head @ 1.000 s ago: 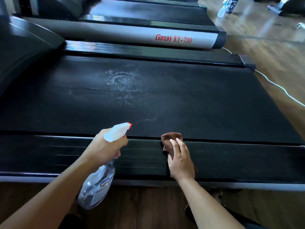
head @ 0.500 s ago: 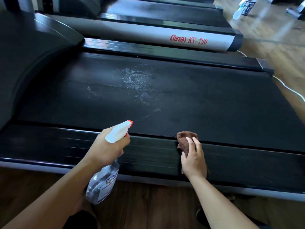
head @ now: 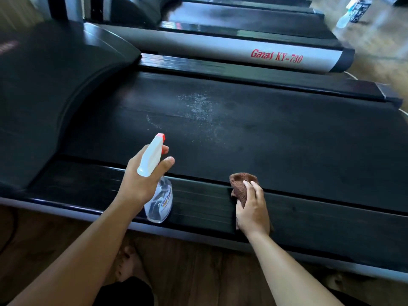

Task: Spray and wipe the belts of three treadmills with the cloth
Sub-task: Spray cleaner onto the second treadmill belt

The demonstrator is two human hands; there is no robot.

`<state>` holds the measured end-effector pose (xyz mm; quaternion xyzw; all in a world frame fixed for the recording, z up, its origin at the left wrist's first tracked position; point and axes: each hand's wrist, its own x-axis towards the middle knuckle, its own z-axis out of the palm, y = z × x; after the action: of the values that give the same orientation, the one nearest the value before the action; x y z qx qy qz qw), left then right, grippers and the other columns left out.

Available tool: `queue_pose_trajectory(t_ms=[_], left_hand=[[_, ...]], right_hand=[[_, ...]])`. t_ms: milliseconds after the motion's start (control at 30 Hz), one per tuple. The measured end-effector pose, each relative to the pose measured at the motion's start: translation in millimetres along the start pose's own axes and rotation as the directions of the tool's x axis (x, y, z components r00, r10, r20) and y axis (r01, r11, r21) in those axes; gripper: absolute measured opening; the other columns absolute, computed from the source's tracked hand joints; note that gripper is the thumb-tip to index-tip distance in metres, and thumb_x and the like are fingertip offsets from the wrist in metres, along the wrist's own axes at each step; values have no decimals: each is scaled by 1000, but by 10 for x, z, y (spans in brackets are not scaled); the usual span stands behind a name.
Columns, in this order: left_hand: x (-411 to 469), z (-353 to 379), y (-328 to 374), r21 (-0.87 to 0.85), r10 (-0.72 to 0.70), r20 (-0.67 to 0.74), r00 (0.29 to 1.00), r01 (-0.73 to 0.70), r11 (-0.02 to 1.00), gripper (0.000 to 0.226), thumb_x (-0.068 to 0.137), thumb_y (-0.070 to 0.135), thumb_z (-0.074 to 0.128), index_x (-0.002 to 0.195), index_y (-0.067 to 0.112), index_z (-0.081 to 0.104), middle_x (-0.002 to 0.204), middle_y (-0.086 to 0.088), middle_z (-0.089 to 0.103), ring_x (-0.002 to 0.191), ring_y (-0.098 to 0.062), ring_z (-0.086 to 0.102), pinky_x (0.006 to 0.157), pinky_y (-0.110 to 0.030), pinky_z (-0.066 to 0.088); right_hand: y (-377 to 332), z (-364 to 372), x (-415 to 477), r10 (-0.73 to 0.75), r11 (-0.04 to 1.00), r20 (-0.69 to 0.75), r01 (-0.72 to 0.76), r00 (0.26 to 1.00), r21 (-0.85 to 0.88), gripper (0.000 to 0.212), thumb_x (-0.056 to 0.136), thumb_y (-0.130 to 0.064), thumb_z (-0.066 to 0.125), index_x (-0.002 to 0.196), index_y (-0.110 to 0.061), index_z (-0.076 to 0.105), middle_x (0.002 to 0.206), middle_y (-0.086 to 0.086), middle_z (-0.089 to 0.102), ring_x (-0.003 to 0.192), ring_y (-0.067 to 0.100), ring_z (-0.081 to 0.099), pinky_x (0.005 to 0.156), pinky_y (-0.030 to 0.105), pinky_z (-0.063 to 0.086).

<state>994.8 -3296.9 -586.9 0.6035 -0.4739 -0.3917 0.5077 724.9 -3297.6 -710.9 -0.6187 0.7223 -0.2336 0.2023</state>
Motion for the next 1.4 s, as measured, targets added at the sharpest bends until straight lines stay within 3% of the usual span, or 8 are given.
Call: queue_pose_trajectory(t_ms=[100, 233, 467, 667, 933, 1133, 1267, 1400], left_hand=[[74, -193, -72, -66, 0, -115, 993, -7, 998, 29, 87, 22, 77, 114, 28, 68, 111, 8, 71, 104, -11, 66, 87, -30, 51], [183, -476, -175, -71, 24, -196, 980, -39, 997, 31, 86, 27, 78, 113, 40, 67, 117, 11, 69, 109, -12, 65, 93, -32, 52], [417, -762, -277, -114, 4, -330, 944, -44, 993, 40, 85, 25, 79, 123, 28, 67, 117, 11, 71, 114, -8, 65, 101, -31, 51], [634, -1000, -253, -134, 32, -405, 914, -94, 987, 26, 84, 23, 80, 105, 36, 72, 110, 12, 73, 105, -5, 66, 91, -26, 50], [730, -1165, -318, -139, -40, -446, 894, -25, 990, 22, 84, 24, 80, 102, 35, 72, 101, 15, 74, 96, -3, 67, 88, -24, 51], [670, -1226, -378, -149, -72, -475, 877, 1, 989, 31, 83, 27, 81, 111, 32, 69, 110, 12, 72, 102, -8, 67, 81, -18, 52], [619, -1274, -403, -131, -98, -486, 868, 38, 991, 29, 81, 28, 82, 105, 32, 67, 96, 14, 68, 91, -5, 65, 74, -15, 48], [493, -1276, -458, -79, -139, -503, 853, 115, 990, 54, 80, 34, 82, 127, 23, 59, 110, 5, 66, 104, -12, 63, 87, -28, 54]], right_hand=[[-153, 107, 7, -26, 1000, 28, 26, 999, -9, 56, 92, -16, 64, 143, -20, 43, 154, 2, 32, 138, 26, 38, 107, 40, 43], [-344, 275, 3, -67, 998, 56, 67, 996, 2, 56, 91, -17, 65, 143, -21, 44, 154, 1, 32, 139, 25, 38, 107, 41, 44], [-690, 526, -1, -119, 993, 89, 118, 989, 24, 57, 91, -16, 65, 143, -19, 44, 154, 2, 33, 141, 24, 35, 110, 37, 37], [-935, 677, 32, -170, 985, 119, 167, 978, 30, 58, 91, -17, 66, 144, -21, 43, 153, 0, 32, 139, 23, 38, 108, 36, 40], [-1033, 824, 65, -186, 982, 172, 191, 967, -12, 56, 93, -23, 63, 144, -25, 40, 156, -2, 26, 142, 22, 32, 107, 38, 41], [-997, 872, 83, -189, 979, 181, 199, 965, -42, 60, 91, -28, 65, 144, -22, 40, 155, 3, 27, 143, 27, 31, 113, 40, 37], [-986, 871, 96, -188, 980, 221, 198, 957, -25, 64, 89, -30, 65, 146, -23, 37, 156, 4, 24, 145, 29, 27, 117, 40, 31], [-1001, 760, 81, -166, 985, 271, 173, 948, -1, 66, 92, -38, 60, 150, -28, 30, 161, 0, 14, 149, 25, 19, 118, 42, 29]])
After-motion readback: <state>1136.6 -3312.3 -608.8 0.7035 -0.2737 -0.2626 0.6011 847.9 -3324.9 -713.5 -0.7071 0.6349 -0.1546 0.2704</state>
